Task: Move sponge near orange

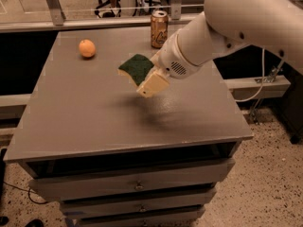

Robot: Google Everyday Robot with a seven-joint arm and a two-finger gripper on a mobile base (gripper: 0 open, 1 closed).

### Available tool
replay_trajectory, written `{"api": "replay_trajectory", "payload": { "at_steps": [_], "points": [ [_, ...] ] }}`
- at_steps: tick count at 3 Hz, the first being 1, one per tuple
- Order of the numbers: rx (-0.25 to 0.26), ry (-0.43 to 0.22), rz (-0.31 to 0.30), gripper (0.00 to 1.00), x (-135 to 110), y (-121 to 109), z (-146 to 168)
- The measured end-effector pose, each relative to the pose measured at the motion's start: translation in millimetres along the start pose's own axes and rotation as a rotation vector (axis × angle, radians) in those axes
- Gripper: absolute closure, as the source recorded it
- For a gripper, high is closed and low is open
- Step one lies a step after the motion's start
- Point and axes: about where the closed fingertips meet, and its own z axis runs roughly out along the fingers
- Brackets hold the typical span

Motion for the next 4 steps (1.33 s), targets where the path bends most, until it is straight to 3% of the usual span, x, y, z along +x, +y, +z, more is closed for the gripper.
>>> {"api": "replay_trajectory", "payload": {
  "at_steps": [1,2,3,4],
  "points": [
    [0.033,-0.028,-0.005,1.00,-9,-21,8],
    [0.069,-0.053,-0.012,1.00,-21,-67,26],
    [0.063,-0.078,-0.041,1.00,-43,-109,52],
    [0.041,-0.105,-0.060,1.00,-62,-131,79]
  ]
}}
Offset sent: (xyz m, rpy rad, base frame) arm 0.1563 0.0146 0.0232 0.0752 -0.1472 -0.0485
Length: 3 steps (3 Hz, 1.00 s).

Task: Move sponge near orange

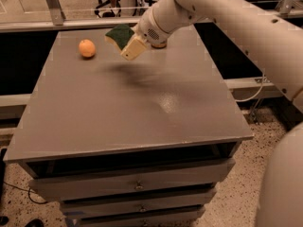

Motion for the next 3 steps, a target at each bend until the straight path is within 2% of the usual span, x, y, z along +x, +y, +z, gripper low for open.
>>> {"api": "replay_trajectory", "payload": {
  "at_steps": [2,3],
  "points": [
    [-0.080,-0.065,-0.042,1.00,-37,-3,59],
    [-0.103,-0.053,-0.039,1.00,-35,-3,79]
  ]
}}
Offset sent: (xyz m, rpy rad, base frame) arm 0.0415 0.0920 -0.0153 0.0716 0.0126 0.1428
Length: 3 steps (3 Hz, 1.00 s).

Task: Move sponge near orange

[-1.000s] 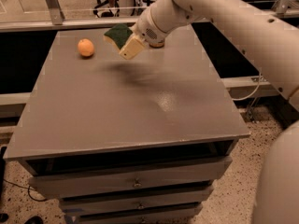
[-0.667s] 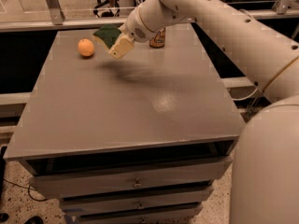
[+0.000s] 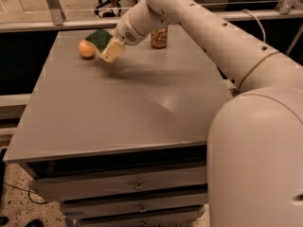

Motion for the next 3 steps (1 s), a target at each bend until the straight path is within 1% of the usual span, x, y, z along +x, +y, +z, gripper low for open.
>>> {"api": "replay_trajectory", "payload": {
  "at_steps": [1,2,3],
  "points": [
    [0.003,0.018,0.019,1.00,12.0,-1.3,1.8],
    [-0.010,0.033,0.022,0.82,18.0,-0.9,5.6],
    [-0.019,0.039,0.024,0.59,20.1,-1.0,8.2]
  ]
}}
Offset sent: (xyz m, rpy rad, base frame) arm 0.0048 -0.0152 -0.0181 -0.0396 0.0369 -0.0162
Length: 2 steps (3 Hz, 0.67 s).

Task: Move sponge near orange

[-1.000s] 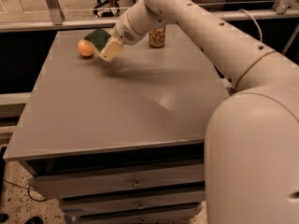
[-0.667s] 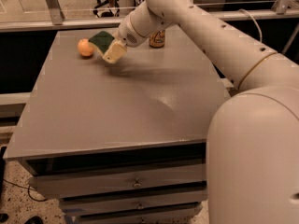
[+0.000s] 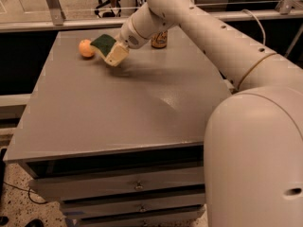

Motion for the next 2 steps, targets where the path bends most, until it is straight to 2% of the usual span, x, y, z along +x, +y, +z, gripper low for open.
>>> {"api": "replay_trajectory", "payload": {
  "at_steps": [2],
  "points": [
    [-0.006,0.010,0.005,0.13,4.7,0.2,2.7]
  ]
}}
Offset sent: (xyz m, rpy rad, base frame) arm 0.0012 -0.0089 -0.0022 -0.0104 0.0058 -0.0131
